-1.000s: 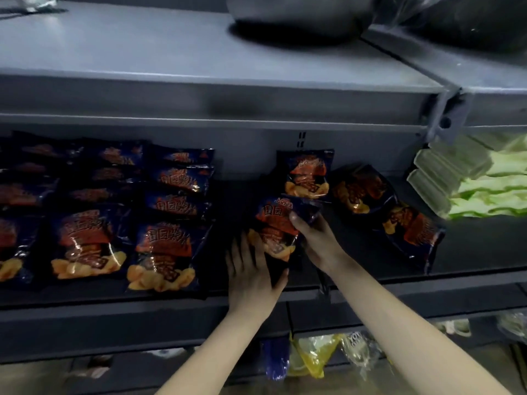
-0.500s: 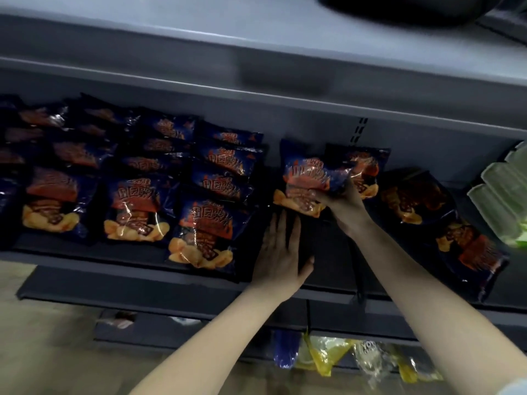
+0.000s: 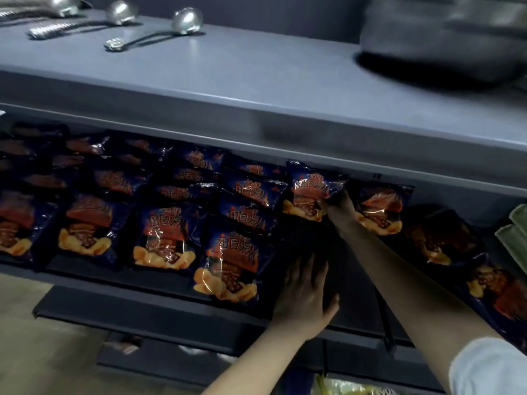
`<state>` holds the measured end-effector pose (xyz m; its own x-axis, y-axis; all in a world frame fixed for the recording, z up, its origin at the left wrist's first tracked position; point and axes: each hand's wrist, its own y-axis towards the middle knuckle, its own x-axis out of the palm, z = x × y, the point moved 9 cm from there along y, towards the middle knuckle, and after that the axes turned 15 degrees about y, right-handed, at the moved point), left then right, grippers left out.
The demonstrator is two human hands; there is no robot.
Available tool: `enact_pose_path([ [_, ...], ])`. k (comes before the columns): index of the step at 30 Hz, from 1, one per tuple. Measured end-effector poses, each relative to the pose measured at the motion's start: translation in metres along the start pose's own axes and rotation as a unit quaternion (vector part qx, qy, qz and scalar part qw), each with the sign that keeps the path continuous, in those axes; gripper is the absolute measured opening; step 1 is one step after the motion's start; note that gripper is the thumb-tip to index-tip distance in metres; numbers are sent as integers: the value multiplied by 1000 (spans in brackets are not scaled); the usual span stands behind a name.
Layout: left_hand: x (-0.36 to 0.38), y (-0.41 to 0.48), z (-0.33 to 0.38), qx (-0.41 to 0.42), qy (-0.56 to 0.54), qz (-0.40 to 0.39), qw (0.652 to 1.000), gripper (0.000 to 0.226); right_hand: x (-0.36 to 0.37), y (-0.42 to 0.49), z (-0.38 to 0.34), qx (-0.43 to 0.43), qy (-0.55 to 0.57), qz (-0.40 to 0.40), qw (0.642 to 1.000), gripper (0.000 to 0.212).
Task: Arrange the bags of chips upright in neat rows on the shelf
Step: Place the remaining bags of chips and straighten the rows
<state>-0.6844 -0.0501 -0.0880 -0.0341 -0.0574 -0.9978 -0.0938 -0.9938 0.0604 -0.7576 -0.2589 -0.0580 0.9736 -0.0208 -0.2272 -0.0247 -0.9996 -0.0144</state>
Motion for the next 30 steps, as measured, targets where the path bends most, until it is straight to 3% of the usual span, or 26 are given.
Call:
enact_pose_path([
  [3, 3, 0, 2, 17, -28, -14, 999, 68, -2, -7, -3, 14, -59, 11, 998, 37],
  [10, -1, 1, 5, 38, -37, -26, 998, 81, -14, -31, -16, -18, -77, 41, 996, 46],
  [14, 4, 1, 7, 49, -14, -50, 997, 84, -35, -43, -38, -82, -48, 58, 994, 51],
  [18, 5, 2, 7, 45, 0, -49, 998, 81, -71, -49, -37, -73, 51, 83, 993, 55],
  [24, 6, 3, 6, 34, 25, -54, 998, 65, -142, -54, -43, -114, -96, 191, 970, 51],
  [26, 4, 3, 7, 34, 22, -57, 998, 62, -149, -51, -36, -94, -112, 188, 971, 62],
  [30, 2, 2, 6, 28, 14, -62, 998, 61, -137, -47, -2, 16, -66, 144, 987, 105],
])
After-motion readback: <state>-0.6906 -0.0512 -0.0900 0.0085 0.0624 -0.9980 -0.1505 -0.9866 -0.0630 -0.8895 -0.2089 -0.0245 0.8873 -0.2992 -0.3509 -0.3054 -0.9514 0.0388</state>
